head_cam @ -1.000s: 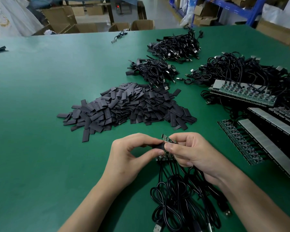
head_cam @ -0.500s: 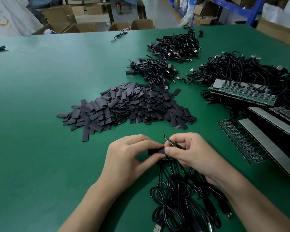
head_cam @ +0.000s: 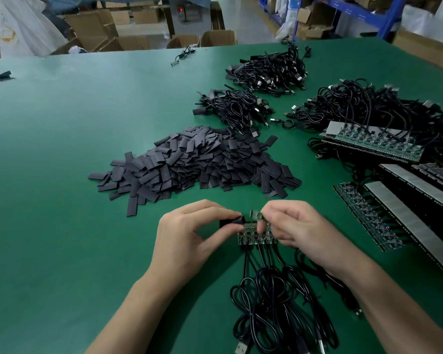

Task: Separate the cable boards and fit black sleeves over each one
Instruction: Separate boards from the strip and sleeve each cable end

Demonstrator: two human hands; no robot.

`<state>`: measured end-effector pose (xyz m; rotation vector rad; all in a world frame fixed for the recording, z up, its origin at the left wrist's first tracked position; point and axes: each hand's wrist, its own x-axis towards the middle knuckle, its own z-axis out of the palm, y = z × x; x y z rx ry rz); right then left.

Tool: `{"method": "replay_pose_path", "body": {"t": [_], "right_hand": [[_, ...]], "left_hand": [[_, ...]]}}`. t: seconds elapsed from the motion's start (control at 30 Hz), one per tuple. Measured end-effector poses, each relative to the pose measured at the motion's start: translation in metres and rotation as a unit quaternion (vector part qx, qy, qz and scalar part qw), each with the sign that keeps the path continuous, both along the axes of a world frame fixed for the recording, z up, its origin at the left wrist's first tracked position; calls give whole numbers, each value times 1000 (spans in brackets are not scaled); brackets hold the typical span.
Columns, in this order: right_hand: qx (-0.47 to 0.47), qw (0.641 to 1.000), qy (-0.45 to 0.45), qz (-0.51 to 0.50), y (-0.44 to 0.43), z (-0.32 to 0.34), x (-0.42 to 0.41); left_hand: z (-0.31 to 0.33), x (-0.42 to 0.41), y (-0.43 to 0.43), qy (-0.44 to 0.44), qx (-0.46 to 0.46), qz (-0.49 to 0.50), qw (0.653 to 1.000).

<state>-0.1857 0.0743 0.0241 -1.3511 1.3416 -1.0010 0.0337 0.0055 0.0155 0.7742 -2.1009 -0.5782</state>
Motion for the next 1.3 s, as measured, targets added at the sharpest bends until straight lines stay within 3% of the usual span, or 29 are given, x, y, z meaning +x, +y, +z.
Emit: {"method": "replay_pose_path", "body": {"t": [0.13, 0.33, 0.63, 1.3], "right_hand": [[-23, 994, 110, -2, 2, -1, 3], [-13, 991, 132, 2, 4, 1, 4], [-11, 981, 194, -20, 5, 0, 9], [-17, 978, 206, -6, 7, 2, 10]], "left_hand": [[-1, -1, 0, -13, -9, -1, 1000], [-2, -1, -1, -38, -47, -4, 998], [-2, 0, -2, -141, -169, 3, 975], [1, 0, 2, -132, -100, 2, 986]]}}
